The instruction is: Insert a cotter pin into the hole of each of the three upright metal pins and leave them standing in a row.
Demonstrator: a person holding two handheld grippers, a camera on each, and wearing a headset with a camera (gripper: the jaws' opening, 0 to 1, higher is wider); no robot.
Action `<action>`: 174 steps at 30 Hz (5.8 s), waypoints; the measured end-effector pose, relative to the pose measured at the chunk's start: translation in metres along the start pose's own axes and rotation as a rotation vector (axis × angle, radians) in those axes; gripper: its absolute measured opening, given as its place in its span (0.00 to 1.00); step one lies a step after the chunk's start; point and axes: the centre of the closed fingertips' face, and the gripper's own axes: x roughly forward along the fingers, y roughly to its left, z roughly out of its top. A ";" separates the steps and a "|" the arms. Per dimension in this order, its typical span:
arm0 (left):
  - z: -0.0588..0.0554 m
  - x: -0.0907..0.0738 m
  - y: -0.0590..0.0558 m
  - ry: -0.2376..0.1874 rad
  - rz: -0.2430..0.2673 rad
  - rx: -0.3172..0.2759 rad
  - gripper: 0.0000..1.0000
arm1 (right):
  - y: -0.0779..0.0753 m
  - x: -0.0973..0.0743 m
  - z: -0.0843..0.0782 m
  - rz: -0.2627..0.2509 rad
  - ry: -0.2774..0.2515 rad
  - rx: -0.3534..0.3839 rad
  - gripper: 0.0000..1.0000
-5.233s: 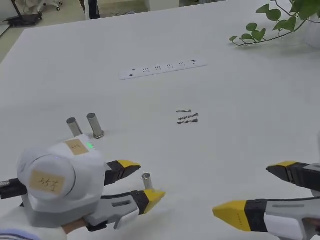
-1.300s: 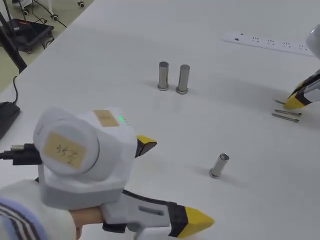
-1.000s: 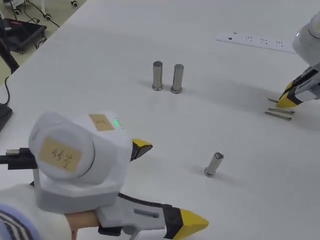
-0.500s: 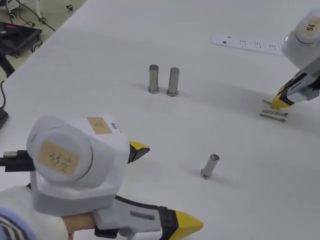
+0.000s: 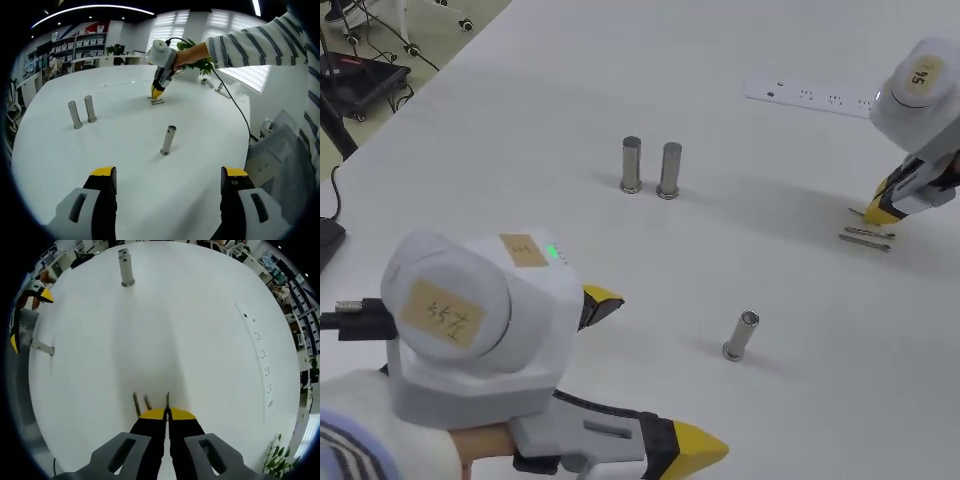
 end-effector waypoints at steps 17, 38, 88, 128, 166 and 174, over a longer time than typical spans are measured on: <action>0.007 -0.008 -0.006 -0.017 -0.007 0.009 0.82 | 0.024 -0.069 0.028 -0.089 -0.194 -0.067 0.01; 0.023 -0.022 -0.008 -0.053 -0.014 0.011 0.74 | 0.102 -0.126 0.046 -0.131 -0.430 -0.064 0.01; 0.045 0.003 -0.054 -0.023 -0.222 -0.355 0.33 | 0.244 -0.113 0.042 -0.112 -0.628 -0.014 0.02; 0.054 0.014 -0.077 -0.002 -0.313 -0.389 0.05 | 0.256 -0.114 0.055 -0.241 -0.589 -0.230 0.02; 0.054 0.010 -0.081 0.053 -0.299 -0.365 0.00 | 0.261 -0.121 0.053 -0.280 -0.588 -0.241 0.02; 0.054 0.009 -0.083 0.060 -0.301 -0.370 0.00 | 0.264 -0.122 0.052 -0.283 -0.584 -0.253 0.02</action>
